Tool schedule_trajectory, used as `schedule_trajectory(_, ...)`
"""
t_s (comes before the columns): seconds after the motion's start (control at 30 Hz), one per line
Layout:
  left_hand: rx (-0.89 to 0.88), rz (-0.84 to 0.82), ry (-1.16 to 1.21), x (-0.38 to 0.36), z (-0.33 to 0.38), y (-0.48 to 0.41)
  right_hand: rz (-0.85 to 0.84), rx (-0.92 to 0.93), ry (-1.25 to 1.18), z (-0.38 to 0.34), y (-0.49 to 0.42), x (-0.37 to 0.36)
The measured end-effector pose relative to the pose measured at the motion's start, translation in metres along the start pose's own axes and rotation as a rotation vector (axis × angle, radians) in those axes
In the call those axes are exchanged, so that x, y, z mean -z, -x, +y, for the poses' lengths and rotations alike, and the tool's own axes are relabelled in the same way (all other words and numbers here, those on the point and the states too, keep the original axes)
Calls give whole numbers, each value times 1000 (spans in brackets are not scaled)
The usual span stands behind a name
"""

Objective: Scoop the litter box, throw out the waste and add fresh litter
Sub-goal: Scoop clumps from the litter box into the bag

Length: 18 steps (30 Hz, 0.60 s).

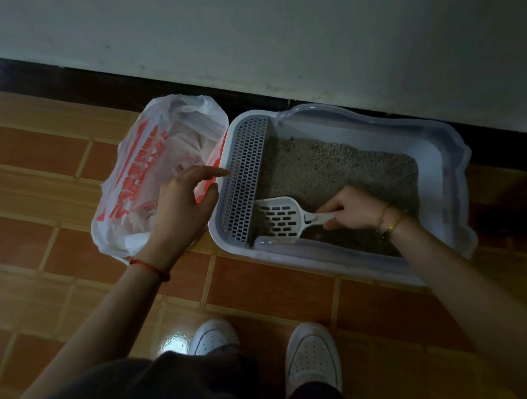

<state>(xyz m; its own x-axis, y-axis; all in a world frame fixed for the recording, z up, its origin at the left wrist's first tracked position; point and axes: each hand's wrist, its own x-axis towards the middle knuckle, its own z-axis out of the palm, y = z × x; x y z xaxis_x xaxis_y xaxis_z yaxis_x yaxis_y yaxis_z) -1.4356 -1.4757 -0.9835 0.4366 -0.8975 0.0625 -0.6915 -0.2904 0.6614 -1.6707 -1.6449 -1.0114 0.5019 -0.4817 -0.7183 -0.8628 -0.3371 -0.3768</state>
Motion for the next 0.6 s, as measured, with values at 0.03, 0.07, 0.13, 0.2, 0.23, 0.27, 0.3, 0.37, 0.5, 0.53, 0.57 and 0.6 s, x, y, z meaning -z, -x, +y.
schedule_trajectory(0.03, 1, 4, -3, 1, 1, 0, -12, 7, -35, 4, 2, 0)
schedule_trajectory(0.07, 4, 6, -4, 1, 2, 0, -18, 11, -60, 7, 4, 1)
schedule_trajectory(0.13, 3, 6, -7, 1, 3, 0, 1, 12, -85, 15, 9, 3)
schedule_trajectory(0.2, -12, 2, -16, 2, 5, 0, 44, 5, -125, 23, 14, 7)
schedule_trajectory(0.23, -18, -2, -22, 2, 5, 0, 63, 1, -154, 27, 16, 9)
schedule_trajectory(0.27, -24, -8, -28, 2, 6, 0, 82, -5, -184, 32, 19, 11)
schedule_trajectory(0.3, -31, -14, -35, 2, 6, -1, 107, -11, -213, 37, 22, 13)
schedule_trajectory(0.37, -48, -24, -41, 2, 8, -1, 167, -18, -269, 45, 29, 17)
schedule_trajectory(0.5, -62, -41, -20, 0, 12, -2, 284, -27, -352, 54, 42, 25)
schedule_trajectory(0.53, -65, -43, -16, 0, 13, -2, 315, -39, -355, 56, 44, 25)
schedule_trajectory(0.57, -68, -45, -12, -1, 13, -2, 346, -49, -341, 59, 46, 25)
schedule_trajectory(0.6, -72, -48, -9, -1, 14, -2, 371, -61, -324, 62, 47, 25)
